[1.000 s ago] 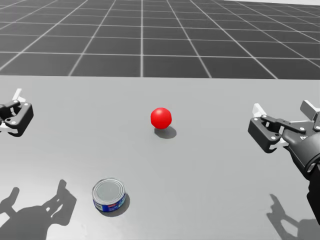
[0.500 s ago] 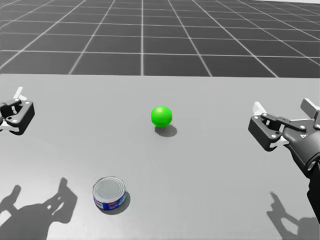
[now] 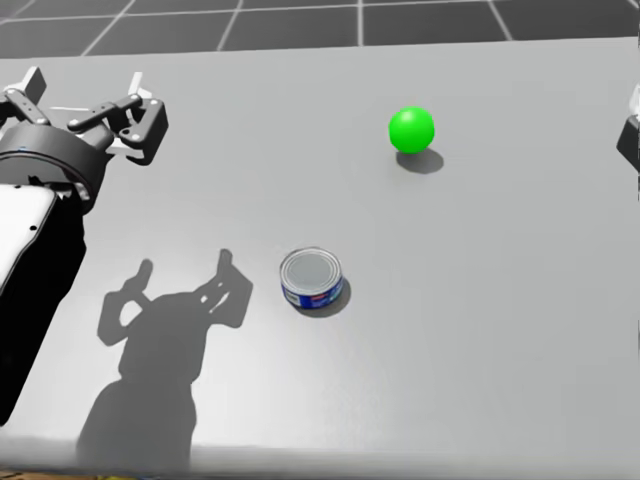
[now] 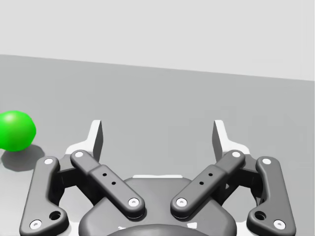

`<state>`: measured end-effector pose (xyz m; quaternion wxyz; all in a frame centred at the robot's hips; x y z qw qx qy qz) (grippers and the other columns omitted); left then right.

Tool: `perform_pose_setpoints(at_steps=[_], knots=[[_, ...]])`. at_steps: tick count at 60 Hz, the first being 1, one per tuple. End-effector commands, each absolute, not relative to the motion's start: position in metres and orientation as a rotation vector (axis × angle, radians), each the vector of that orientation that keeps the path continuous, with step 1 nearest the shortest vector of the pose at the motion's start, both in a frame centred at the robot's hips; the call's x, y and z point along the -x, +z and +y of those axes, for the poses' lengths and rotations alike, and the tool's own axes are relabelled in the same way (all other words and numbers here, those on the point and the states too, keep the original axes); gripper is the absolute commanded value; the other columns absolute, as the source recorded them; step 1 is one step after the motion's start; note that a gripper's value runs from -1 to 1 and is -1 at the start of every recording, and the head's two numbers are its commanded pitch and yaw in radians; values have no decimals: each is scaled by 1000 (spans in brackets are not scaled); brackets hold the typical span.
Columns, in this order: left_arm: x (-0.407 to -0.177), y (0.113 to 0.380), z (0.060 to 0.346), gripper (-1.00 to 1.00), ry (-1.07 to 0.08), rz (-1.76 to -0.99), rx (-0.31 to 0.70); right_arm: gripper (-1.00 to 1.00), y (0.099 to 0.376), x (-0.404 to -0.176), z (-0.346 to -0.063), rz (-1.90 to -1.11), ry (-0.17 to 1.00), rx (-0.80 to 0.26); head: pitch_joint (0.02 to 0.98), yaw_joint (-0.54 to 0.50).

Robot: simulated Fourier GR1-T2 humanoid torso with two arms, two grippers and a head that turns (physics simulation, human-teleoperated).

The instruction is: Watch the red light. When it turns green, pick up the object.

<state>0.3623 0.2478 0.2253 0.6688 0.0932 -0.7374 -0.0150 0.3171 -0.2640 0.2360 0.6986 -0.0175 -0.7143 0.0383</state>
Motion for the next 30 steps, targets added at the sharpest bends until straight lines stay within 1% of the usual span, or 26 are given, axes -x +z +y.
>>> perform_pose_setpoints(at_steps=[1,6,7,13,17,23,26,30], knots=[[-363,225,247,-1000,-39,-1661,-208,-1000,235,-317,-262,-1587,92,40,842,119],[-362,226,247,-1000,-52,-1658,-199,-1000,234,-317,-262,-1584,96,43,846,124],[-362,226,246,-1000,-57,-1657,-215,-1000,234,-317,-262,-1584,96,43,846,123],[-358,227,242,-1000,-93,-1625,-170,-1000,234,-317,-261,-1582,95,45,850,116],[-355,231,239,-1000,-96,-1598,-115,-1000,233,-317,-261,-1581,95,46,851,114],[-348,237,229,-1000,-106,-1568,-96,-1000,231,-318,-261,-1575,92,47,846,118],[-339,240,219,-1000,-133,-1555,-89,-1000,229,-319,-261,-1571,90,49,847,119],[-325,240,212,-1000,-195,-1540,-20,-1000,229,-319,-262,-1569,88,49,847,119]])
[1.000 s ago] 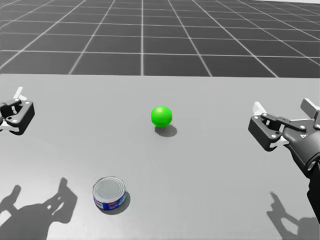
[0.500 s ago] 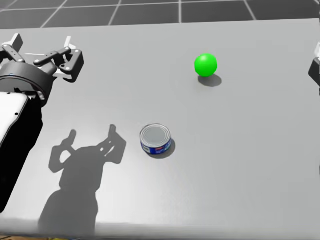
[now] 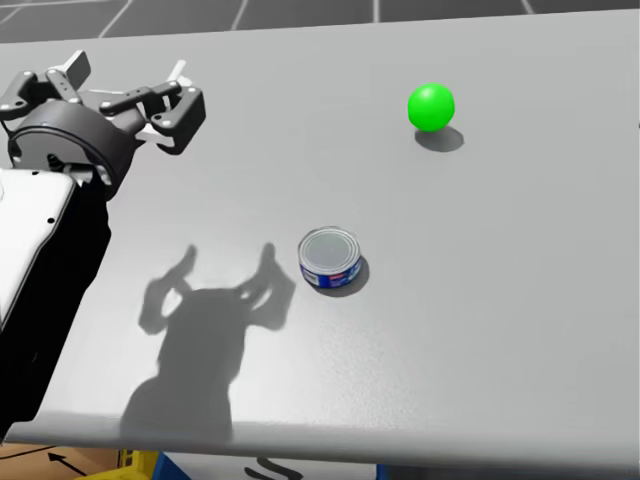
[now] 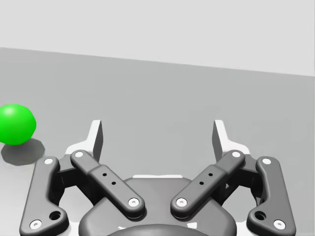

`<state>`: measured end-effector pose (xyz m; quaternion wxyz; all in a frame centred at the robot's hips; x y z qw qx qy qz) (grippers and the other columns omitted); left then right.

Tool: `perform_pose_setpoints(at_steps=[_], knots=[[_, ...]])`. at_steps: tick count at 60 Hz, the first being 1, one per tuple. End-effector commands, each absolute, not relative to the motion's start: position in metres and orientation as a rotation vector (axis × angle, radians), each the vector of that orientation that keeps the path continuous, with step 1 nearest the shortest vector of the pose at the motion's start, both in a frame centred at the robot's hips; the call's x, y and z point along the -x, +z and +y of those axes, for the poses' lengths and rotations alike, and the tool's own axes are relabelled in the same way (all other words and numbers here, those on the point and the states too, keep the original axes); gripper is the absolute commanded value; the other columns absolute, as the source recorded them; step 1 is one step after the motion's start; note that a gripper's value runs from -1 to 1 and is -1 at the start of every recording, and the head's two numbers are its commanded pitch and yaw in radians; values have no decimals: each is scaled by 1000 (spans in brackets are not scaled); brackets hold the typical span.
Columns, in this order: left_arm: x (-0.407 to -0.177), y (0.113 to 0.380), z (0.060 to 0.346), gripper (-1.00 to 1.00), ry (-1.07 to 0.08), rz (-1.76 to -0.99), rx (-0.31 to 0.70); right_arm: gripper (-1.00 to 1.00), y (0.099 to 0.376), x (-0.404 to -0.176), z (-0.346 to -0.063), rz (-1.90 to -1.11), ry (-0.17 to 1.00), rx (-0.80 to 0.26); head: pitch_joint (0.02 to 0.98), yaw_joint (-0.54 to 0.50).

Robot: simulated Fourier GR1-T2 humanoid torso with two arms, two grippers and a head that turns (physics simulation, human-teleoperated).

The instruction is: Watch the red light. When it turns green, pick up the object.

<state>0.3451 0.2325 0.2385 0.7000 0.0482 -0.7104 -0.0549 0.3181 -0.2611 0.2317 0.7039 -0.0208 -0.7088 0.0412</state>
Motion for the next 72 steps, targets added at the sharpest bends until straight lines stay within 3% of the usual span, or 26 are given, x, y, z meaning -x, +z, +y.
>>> perform_pose_setpoints(at_steps=[1,9,14,29,49,72], knots=[[-316,240,209,-1000,-236,-1543,17,-1000,229,-319,-262,-1570,88,49,847,118],[-289,242,204,-1000,-385,-1542,142,-1000,229,-319,-261,-1573,90,48,847,117],[-274,242,205,-1000,-516,-1498,195,-1000,229,-320,-261,-1574,90,49,845,115],[-251,216,201,-1000,-650,-1433,346,-1000,228,-319,-261,-1578,98,58,845,121],[-256,177,189,-1000,-707,-1281,399,-1000,227,-319,-261,-1580,102,67,855,121],[-280,155,165,-1000,-718,-1204,409,-1000,226,-319,-261,-1580,106,65,858,108]])
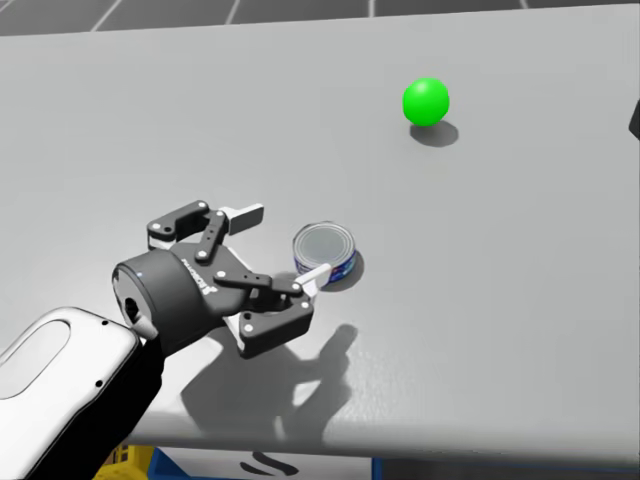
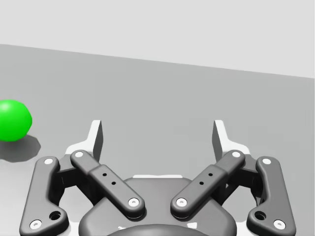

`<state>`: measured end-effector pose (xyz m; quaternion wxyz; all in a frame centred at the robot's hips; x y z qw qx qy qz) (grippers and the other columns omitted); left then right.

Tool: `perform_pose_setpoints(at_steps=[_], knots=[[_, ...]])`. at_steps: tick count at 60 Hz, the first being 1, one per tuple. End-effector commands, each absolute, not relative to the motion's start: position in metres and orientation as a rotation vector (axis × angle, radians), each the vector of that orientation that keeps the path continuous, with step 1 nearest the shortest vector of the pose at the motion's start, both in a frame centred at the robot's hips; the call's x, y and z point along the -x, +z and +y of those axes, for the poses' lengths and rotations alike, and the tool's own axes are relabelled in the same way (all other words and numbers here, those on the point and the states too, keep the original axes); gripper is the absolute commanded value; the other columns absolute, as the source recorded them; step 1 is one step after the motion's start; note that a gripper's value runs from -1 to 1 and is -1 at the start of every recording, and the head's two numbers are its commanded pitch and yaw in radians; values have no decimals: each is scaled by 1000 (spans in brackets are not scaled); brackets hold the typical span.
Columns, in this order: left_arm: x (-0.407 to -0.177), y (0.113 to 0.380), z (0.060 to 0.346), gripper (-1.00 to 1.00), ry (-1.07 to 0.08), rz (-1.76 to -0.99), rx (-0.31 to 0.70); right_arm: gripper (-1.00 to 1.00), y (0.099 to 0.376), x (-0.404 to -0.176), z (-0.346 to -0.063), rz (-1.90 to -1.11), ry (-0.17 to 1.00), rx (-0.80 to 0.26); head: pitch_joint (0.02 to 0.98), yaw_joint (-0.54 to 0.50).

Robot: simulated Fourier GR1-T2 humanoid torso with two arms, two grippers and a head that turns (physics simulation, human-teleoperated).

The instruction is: Watch the red light. When it turns green, pick up the object.

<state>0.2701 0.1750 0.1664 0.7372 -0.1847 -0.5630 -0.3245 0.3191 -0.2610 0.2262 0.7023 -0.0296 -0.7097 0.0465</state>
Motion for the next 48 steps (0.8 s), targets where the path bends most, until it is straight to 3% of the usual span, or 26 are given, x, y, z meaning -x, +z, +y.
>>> perform_pose_setpoints(at_steps=[1,22,48], knots=[[-282,154,164,-1000,-720,-1203,402,-1000,226,-319,-261,-1581,105,64,858,107],[-309,138,149,-1000,-702,-1154,387,-1000,228,-319,-261,-1586,99,64,864,98],[-316,123,143,-1000,-714,-1114,353,-1000,230,-318,-262,-1591,95,62,859,100]])
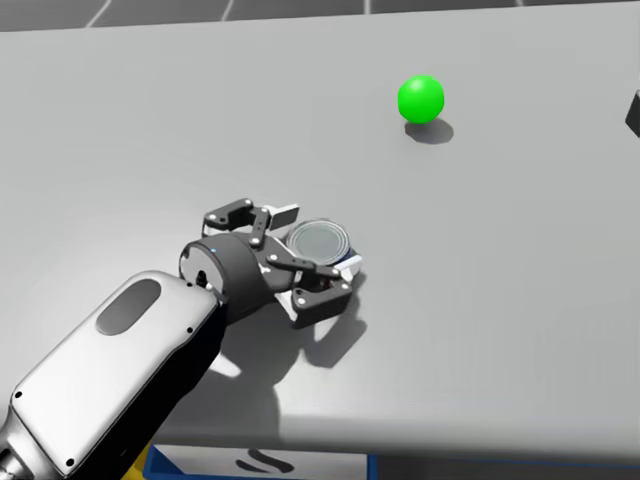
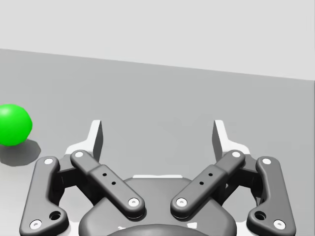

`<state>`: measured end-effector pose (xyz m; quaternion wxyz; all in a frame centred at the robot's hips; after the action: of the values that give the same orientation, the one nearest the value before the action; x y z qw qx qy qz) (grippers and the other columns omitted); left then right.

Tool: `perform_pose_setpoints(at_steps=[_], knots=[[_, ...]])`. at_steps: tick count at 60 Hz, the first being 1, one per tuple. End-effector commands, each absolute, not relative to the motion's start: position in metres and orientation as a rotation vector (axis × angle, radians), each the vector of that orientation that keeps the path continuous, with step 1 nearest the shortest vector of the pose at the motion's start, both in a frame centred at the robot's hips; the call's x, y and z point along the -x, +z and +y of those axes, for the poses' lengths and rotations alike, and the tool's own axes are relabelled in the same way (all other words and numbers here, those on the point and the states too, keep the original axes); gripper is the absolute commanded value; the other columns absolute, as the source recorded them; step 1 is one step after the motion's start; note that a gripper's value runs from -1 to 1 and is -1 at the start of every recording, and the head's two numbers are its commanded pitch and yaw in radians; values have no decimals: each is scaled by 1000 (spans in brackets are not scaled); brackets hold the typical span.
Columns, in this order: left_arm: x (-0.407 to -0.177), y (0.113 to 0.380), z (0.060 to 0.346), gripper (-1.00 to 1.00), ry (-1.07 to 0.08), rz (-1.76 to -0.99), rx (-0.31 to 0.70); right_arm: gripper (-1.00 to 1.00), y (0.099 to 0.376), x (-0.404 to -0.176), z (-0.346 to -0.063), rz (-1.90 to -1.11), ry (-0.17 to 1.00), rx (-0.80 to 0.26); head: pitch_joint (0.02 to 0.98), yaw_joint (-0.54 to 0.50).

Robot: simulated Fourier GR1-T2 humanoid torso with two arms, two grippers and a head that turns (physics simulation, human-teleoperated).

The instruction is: Watch the red light. When it turns green, pick up the object.

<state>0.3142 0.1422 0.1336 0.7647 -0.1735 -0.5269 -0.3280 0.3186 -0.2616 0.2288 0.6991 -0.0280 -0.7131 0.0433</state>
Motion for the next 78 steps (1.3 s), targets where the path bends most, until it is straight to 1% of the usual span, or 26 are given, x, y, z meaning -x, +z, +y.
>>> perform_pose_setpoints(at_steps=[1,5,8,9,10,11,12,23,28,34,36,38,39,51,57,64,72,78], knots=[[-316,123,143,-1000,-714,-1113,352,-1000,230,-318,-262,-1591,95,62,858,100],[-317,122,143,-1000,-718,-1106,350,-1000,230,-318,-262,-1592,94,62,858,98],[-316,122,143,-795,-720,-1107,345,-1000,230,-318,-262,-1592,94,61,857,99],[-316,122,143,-295,-718,-1106,350,-1000,230,-318,-262,-1592,94,61,856,99],[-316,121,143,649,-720,-1106,351,-1000,230,-318,-262,-1593,94,62,856,98],[-316,121,143,939,-721,-1106,350,-1000,230,-318,-262,-1593,94,62,856,98],[-316,121,143,991,-721,-1106,350,-1000,231,-318,-262,-1593,94,61,856,98],[-314,121,143,1000,-727,-1107,354,-1000,230,-318,-262,-1593,94,62,833,102],[-313,121,143,1000,-731,-1107,355,-1000,230,-318,-262,-1594,93,63,803,107],[-312,120,143,1000,-734,-1108,356,-1000,230,-318,-262,-1595,93,63,722,118],[-312,120,143,1000,-735,-1107,356,-1000,230,-318,-262,-1594,92,62,676,124],[-312,120,143,1000,-736,-1106,355,-1000,230,-318,-262,-1594,92,62,653,126],[-312,120,143,1000,-737,-1106,354,-1000,230,-319,-262,-1594,92,62,620,129],[-311,119,142,1000,-745,-1105,351,-1000,230,-319,-262,-1594,89,61,472,133],[-310,119,141,1000,-746,-1105,353,-1000,230,-319,-262,-1595,90,61,440,130],[-308,122,140,1000,-747,-1112,354,-1000,230,-319,-262,-1595,89,60,439,124],[-302,137,137,1000,-750,-1135,347,-1000,230,-319,-263,-1598,92,58,442,126],[-299,151,135,1000,-778,-1157,328,-1000,229,-320,-263,-1602,93,58,441,127]])
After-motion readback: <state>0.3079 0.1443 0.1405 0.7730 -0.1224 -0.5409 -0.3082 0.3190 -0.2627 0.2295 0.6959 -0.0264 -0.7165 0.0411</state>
